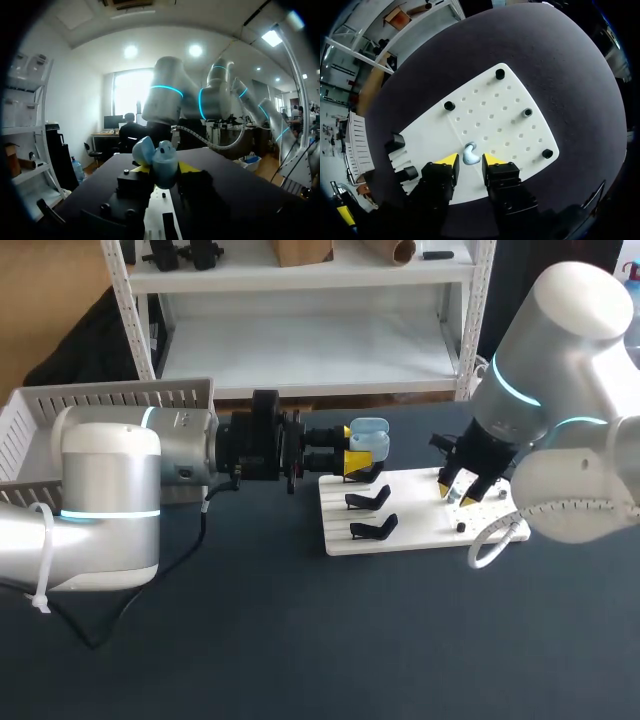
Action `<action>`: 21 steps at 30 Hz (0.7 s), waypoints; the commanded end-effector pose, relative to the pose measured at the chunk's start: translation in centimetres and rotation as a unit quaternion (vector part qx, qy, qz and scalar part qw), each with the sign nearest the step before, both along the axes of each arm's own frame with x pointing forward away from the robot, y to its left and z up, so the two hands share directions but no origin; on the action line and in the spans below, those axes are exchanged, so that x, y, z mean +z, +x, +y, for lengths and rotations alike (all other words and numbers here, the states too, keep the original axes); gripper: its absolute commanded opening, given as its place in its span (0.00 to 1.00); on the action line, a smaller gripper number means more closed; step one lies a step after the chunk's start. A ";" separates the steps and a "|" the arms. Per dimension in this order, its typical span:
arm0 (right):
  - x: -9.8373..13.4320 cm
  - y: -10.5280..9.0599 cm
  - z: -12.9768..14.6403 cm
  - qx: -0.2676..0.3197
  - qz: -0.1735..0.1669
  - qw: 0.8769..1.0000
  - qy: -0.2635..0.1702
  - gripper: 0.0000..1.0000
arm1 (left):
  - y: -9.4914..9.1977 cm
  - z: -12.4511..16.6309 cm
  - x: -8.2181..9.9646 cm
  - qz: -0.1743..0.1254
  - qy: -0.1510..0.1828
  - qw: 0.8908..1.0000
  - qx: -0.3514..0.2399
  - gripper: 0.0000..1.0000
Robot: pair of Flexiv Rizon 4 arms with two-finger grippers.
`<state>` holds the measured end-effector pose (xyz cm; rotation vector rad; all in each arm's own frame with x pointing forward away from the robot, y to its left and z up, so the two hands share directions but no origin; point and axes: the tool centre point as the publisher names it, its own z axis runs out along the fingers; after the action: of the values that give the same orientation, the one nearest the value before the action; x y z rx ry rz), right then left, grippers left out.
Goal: Pick up each earbud case from the left stands, insert the matching earbuds, close the lid, and place the case in the box.
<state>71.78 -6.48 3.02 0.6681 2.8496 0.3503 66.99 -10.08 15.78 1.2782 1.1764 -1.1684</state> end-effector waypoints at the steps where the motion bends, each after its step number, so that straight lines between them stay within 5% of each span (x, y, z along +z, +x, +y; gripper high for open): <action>1: 0.0 0.1 0.0 0.001 0.002 1.000 0.000 0.29 | 0.0 0.0 -0.1 -0.001 -0.001 1.000 0.000 0.00; 6: -0.1 0.2 0.1 0.002 0.004 1.000 0.001 0.24 | 0.0 0.0 -0.1 -0.001 -0.001 1.000 0.000 0.00; 9: -0.1 0.2 0.1 0.003 0.005 1.000 0.000 0.00 | 0.0 0.0 -0.1 -0.001 -0.001 1.000 0.000 0.00; 21: 0.9 -0.4 -0.1 0.002 0.002 1.000 0.006 0.00 | 0.0 0.0 -0.1 -0.001 -0.001 1.000 0.000 0.00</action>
<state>71.82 -6.39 3.38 0.6684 2.8548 0.3620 66.99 -10.08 15.78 1.2782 1.1764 -1.1684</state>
